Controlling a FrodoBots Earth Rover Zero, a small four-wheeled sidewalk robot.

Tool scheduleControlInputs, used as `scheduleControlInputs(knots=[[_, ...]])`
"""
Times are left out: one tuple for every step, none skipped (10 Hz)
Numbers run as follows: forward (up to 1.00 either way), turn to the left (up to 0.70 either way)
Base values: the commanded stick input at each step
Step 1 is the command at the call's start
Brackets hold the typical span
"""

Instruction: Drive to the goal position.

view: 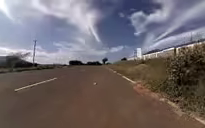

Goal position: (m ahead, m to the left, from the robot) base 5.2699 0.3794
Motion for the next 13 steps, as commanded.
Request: scheduleControlInputs(knots=[[0.85,0.00],[0.85,0.00],[0.85,0.00],[0.85,0.00],[0.85,0.00],[0.85,0.00],[0.85,0.00],[0.85,0.00],[0.85,0.00],[0.85,0.00],[0.85,0.01],[0.85,0.18],[0.85,0.34]])
